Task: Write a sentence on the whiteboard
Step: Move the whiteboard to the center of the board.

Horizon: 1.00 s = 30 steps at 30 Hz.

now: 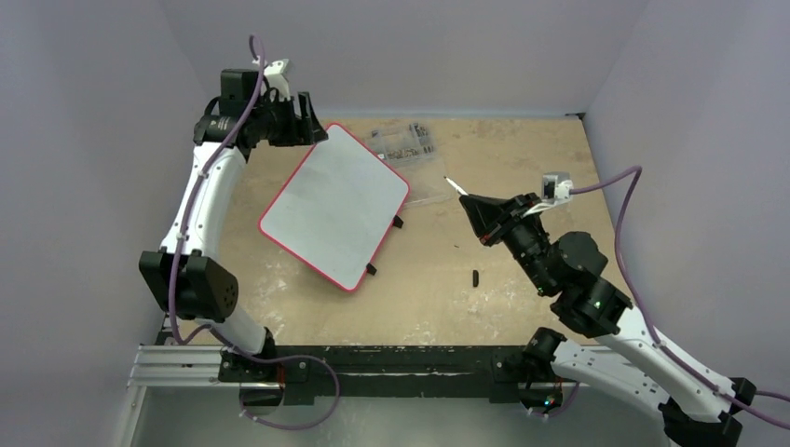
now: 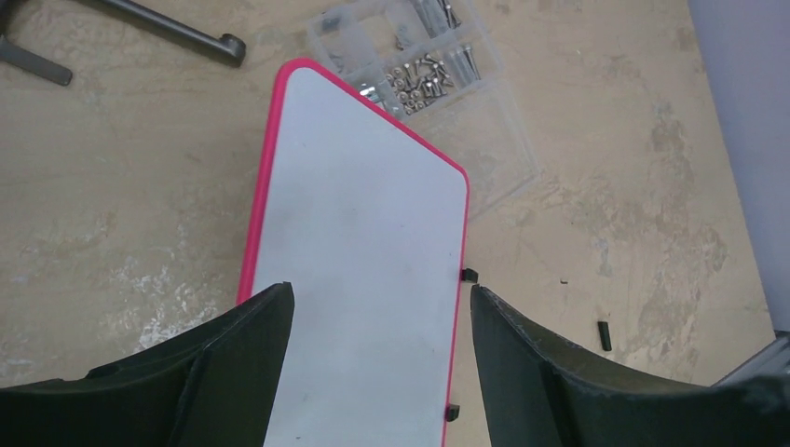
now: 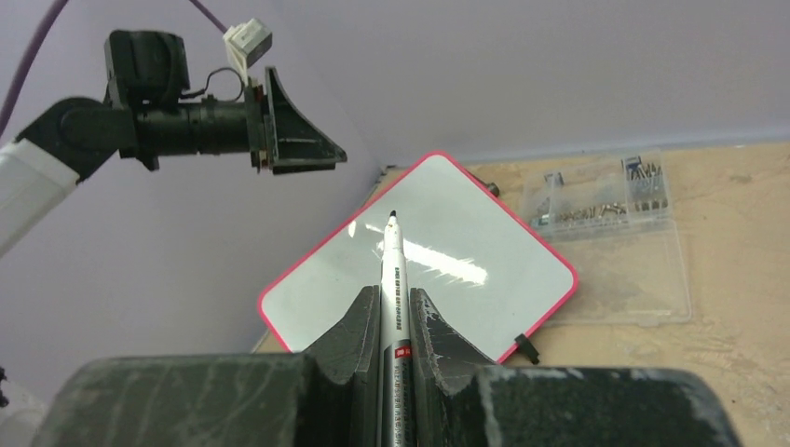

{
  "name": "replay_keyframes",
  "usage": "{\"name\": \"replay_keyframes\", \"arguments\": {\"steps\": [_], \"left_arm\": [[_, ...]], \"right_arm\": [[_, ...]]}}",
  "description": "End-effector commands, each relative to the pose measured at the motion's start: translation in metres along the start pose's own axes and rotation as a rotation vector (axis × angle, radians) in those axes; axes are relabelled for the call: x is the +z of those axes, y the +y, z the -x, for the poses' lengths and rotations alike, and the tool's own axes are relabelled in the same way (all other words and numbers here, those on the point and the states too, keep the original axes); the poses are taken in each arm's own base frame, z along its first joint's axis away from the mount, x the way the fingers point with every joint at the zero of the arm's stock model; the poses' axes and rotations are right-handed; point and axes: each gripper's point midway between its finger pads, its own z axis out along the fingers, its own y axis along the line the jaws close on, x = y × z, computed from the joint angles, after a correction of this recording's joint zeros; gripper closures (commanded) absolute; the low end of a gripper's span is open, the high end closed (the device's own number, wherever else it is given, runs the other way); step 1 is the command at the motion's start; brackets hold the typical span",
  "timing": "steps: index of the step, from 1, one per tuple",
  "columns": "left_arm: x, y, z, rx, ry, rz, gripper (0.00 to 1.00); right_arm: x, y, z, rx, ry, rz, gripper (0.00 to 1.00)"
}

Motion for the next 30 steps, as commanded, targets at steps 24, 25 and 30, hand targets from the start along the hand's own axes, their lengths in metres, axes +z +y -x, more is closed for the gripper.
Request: {"name": "replay_keyframes", "arguments": {"steps": [24, 25, 30], "left_arm": [[0.047, 0.054, 0.004, -0.11, 0.072, 0.006, 0.34], [0.045, 0.057, 0.005, -0.11, 0.064, 0.019, 0.33], [0.043, 0.066, 0.009, -0.134, 0.047, 0.033, 0.33]], "right_arm": [[0.001, 0.015, -0.01, -0.006, 0.064, 0.071, 1.0], [0.001, 0.015, -0.011, -0.004, 0.067, 0.072, 1.0], [0.002, 0.017, -0.012, -0.001, 0.071, 0.083, 1.0]]}}
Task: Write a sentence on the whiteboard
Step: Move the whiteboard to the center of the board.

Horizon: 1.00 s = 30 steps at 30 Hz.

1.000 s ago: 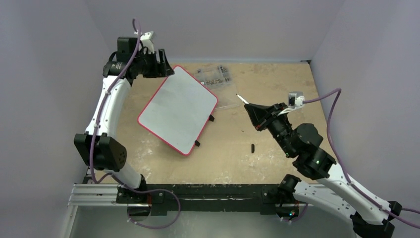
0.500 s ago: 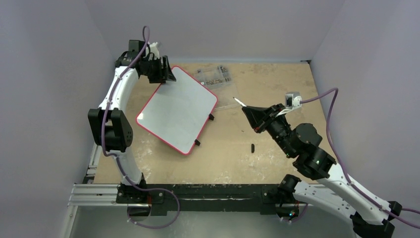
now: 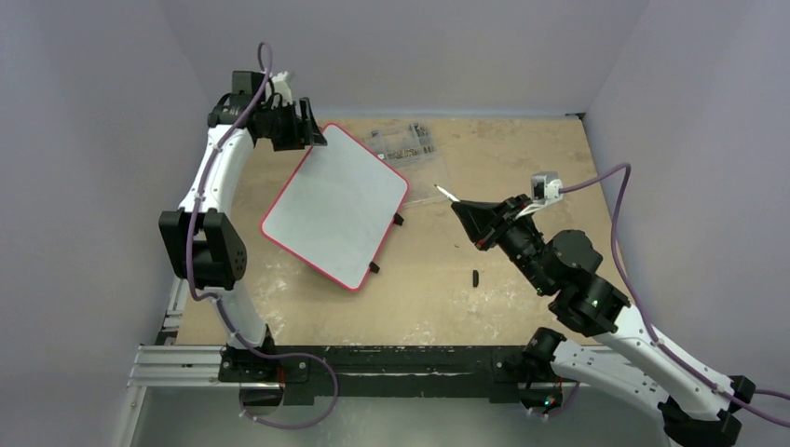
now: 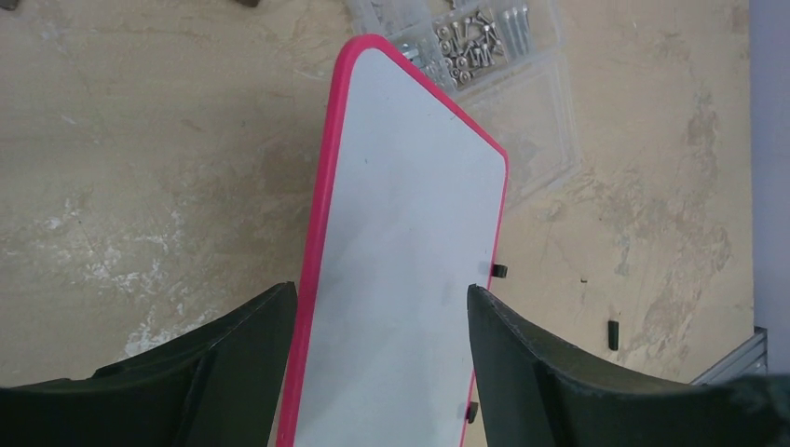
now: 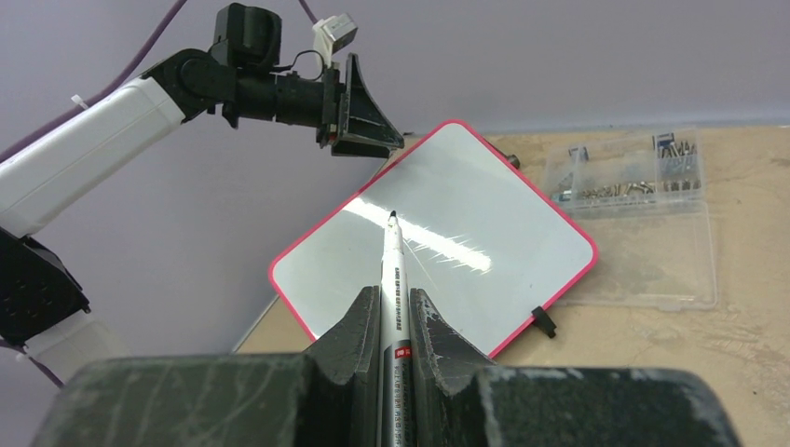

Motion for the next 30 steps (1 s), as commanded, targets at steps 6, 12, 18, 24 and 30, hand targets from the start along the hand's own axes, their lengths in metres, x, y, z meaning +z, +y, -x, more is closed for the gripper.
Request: {"name": "replay_keyframes", "arguments": {"steps": [6, 12, 18, 24, 30], "left_arm": [[-0.025, 0.014, 0.033, -0.022, -0.115, 0.019, 0.34], [0.0, 0.013, 0.019, -0.054, -0.035, -0.049, 0.35], [0.015, -0.015, 0.007, -0.003, 0.028, -0.138, 0.37], [0.03, -0.042, -0.01, 0.065, 0.109, -0.16, 0.37], [0.041, -0.057, -0.026, 0.107, 0.171, -0.177, 0.37]], "right_arm": [[0.0, 0.009, 0.008, 0.013, -0.017, 0.032, 1.0], [0.002, 0.01, 0.006, 0.015, -0.01, 0.036, 1.0], [0.003, 0.01, 0.004, 0.02, -0.007, 0.036, 1.0], [0.002, 0.011, 0.005, 0.022, -0.01, 0.041, 1.0], [-0.001, 0.01, 0.006, 0.025, -0.009, 0.039, 1.0]]}}
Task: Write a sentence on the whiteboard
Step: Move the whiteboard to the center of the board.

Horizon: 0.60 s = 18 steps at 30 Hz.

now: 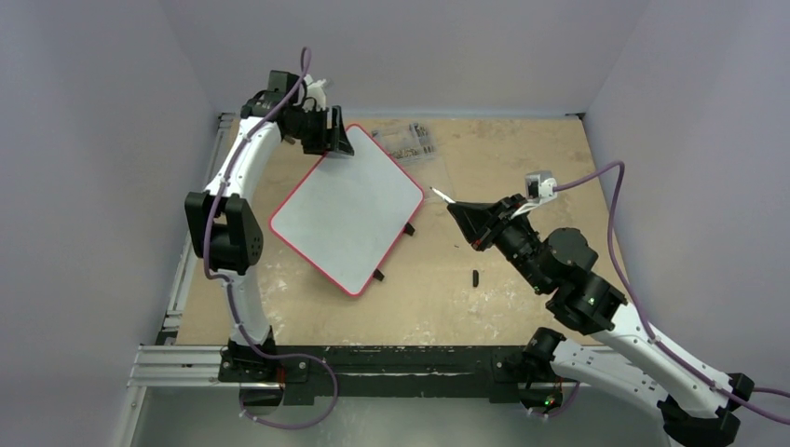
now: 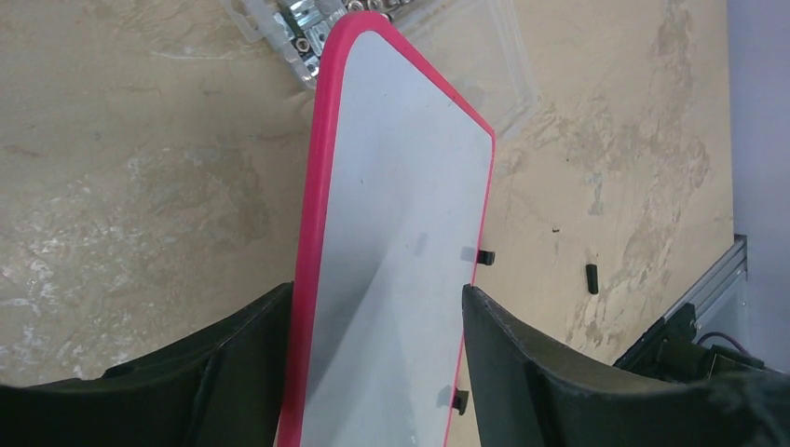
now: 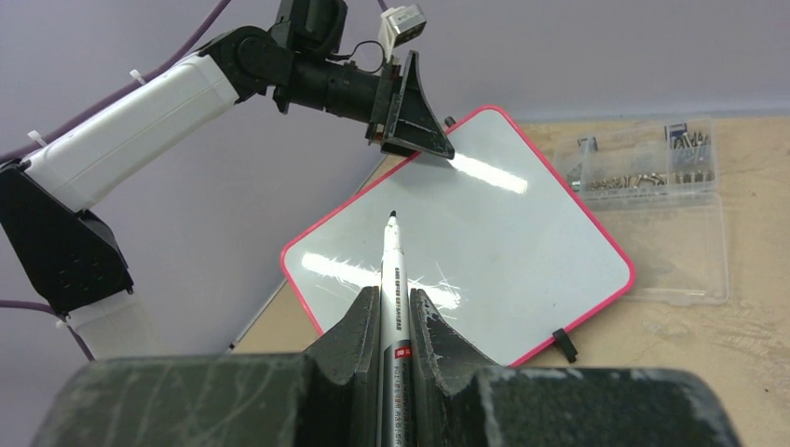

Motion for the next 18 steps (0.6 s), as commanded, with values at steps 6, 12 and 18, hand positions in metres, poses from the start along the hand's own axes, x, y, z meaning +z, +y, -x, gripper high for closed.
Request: {"name": "replay_keyframes", "arguments": {"steps": [6, 12, 18], "left_arm": [[0.019, -0.042, -0.022, 0.108, 0.109, -0.1, 0.37], [0.033, -0.076, -0.043, 0.198, 0.177, -0.154, 0.36], [0.042, -0.11, -0.061, 0.283, 0.23, -0.205, 0.34]], "right_arm": [[-0.007, 0.007, 0.014, 0.024, -0.038, 0.025, 1.0], [-0.009, 0.006, 0.014, 0.026, -0.038, 0.027, 1.0], [-0.01, 0.006, 0.013, 0.029, -0.036, 0.027, 1.0]]}}
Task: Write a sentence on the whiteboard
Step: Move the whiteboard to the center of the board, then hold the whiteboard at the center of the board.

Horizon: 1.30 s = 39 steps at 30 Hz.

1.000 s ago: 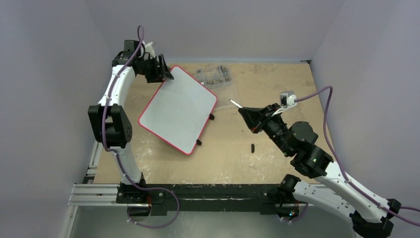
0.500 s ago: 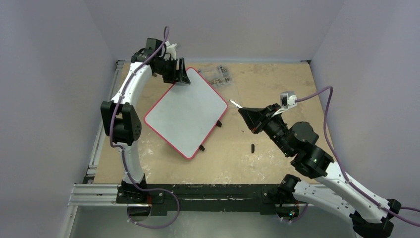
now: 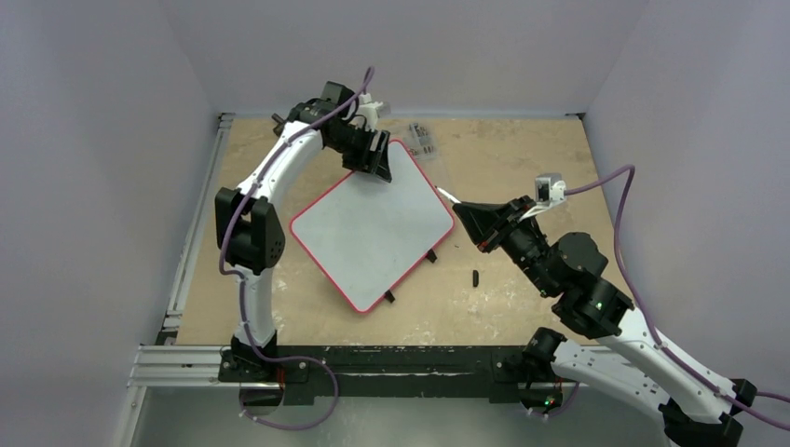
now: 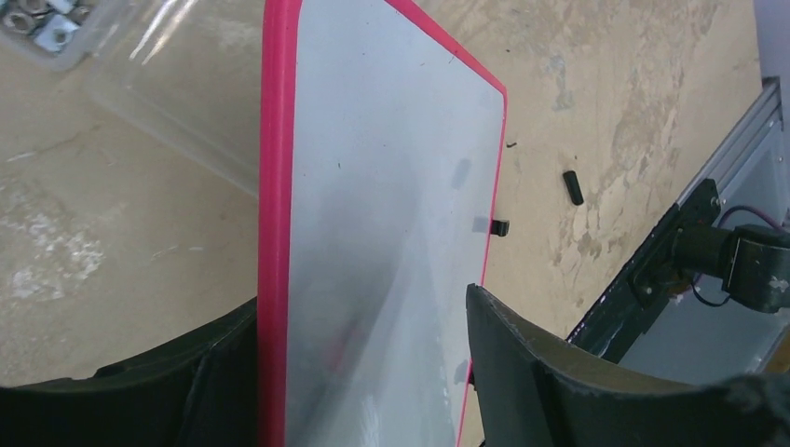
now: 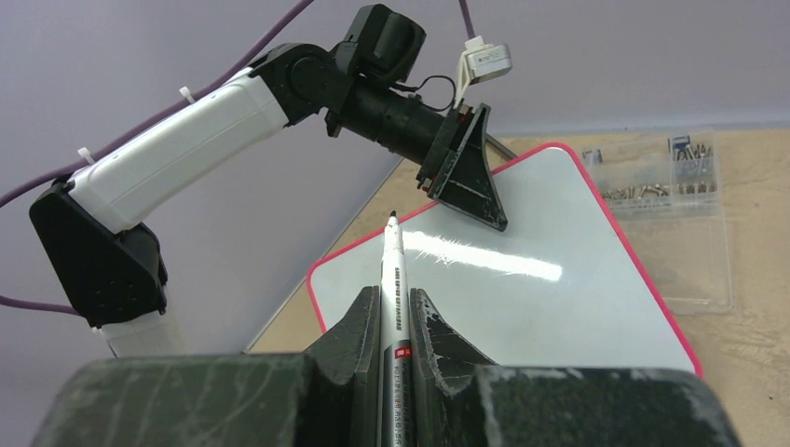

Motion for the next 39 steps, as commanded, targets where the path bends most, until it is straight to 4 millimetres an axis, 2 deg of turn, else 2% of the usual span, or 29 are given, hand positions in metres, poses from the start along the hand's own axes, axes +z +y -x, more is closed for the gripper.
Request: {"name": "replay_keyframes", "arguments": {"steps": [1, 4, 7, 8, 12, 15, 19, 22, 25, 30, 33, 35, 39], "left_arm": [[0.005, -0.038, 0.0, 0.098, 0.027, -0.082, 0.33], [0.01, -0.041, -0.001, 0.113, 0.038, -0.068, 0.32], [0.001, -0.046, 0.006, 0.112, 0.003, -0.056, 0.28], [-0.006, -0.048, 0.01, 0.118, -0.018, -0.043, 0.26], [-0.038, -0.049, 0.027, 0.125, -0.109, 0.054, 0.06], [-0.066, -0.047, 0.032, 0.09, -0.172, 0.084, 0.01], [-0.102, -0.029, 0.024, -0.009, -0.272, 0.105, 0.05], [-0.128, -0.011, 0.008, -0.086, -0.343, 0.132, 0.1], [-0.14, -0.001, -0.017, -0.114, -0.344, 0.161, 0.15], [-0.133, 0.011, -0.048, -0.146, -0.295, 0.149, 0.23], [-0.123, 0.019, -0.055, -0.163, -0.264, 0.119, 0.29], [-0.116, 0.016, -0.055, -0.169, -0.249, 0.054, 0.32], [-0.101, 0.014, -0.063, -0.193, -0.195, -0.049, 0.41]], "right_arm": [[-0.003, 0.003, 0.004, 0.017, -0.01, 0.011, 1.0], [-0.003, 0.004, 0.005, 0.016, -0.009, 0.013, 1.0], [-0.004, 0.004, 0.006, 0.016, -0.008, 0.012, 1.0], [-0.004, 0.004, 0.006, 0.016, -0.007, 0.014, 1.0], [-0.004, 0.004, 0.005, 0.011, -0.005, 0.012, 1.0], [-0.003, 0.004, 0.005, 0.004, -0.003, 0.011, 1.0], [-0.002, 0.005, 0.006, -0.01, -0.004, 0.014, 1.0], [0.0, 0.005, 0.005, -0.026, 0.0, 0.015, 1.0], [0.004, 0.005, 0.002, -0.04, 0.01, 0.021, 1.0], [0.014, 0.014, -0.009, -0.05, 0.037, 0.07, 1.0], [0.02, 0.019, -0.015, -0.052, 0.061, 0.09, 1.0], [0.024, 0.021, -0.015, -0.055, 0.069, 0.092, 1.0], [0.027, 0.038, -0.015, -0.054, 0.101, 0.163, 1.0]]}}
